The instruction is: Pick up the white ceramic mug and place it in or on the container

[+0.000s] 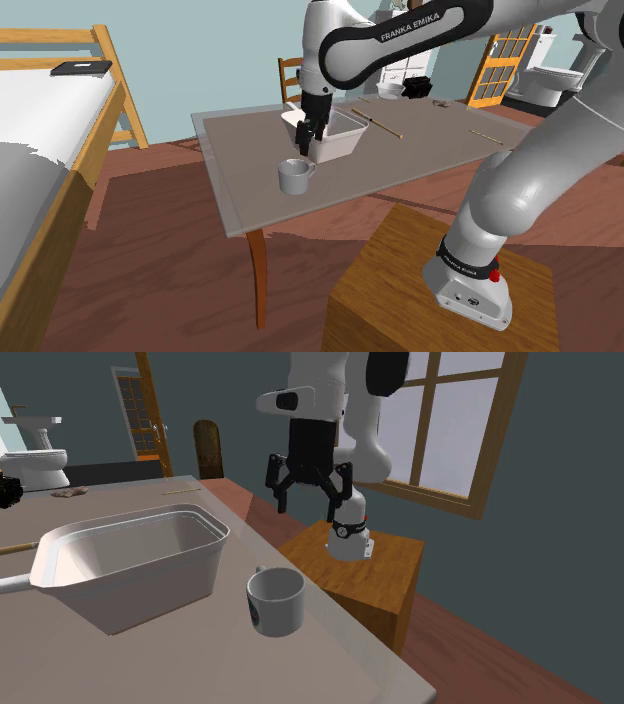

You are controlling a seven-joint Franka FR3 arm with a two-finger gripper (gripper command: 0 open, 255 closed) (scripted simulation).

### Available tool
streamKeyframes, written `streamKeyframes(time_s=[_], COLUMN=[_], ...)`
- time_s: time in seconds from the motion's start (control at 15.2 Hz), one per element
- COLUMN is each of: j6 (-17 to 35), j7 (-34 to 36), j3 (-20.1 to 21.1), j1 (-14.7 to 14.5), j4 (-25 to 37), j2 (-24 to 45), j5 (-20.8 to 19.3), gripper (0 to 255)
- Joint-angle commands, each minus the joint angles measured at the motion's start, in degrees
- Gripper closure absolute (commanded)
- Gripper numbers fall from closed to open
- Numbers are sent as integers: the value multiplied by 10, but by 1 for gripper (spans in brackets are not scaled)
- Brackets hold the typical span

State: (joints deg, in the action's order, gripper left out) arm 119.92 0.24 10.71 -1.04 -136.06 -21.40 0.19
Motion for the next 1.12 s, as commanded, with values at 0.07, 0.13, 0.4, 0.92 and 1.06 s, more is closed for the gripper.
streamKeyframes(time_s=[0.07,0.13,0.4,0.92,1.06], j6=[44,57,104,164,169], j7=[17,23,50,67,68], j3=[12,16,27,27,27], j1=[2,3,4,5,5], j4=[16,22,52,42,41], j2=[66,87,175,228,231], j5=[-11,-15,-39,-61,-62], gripper=[0,0,0,0,0])
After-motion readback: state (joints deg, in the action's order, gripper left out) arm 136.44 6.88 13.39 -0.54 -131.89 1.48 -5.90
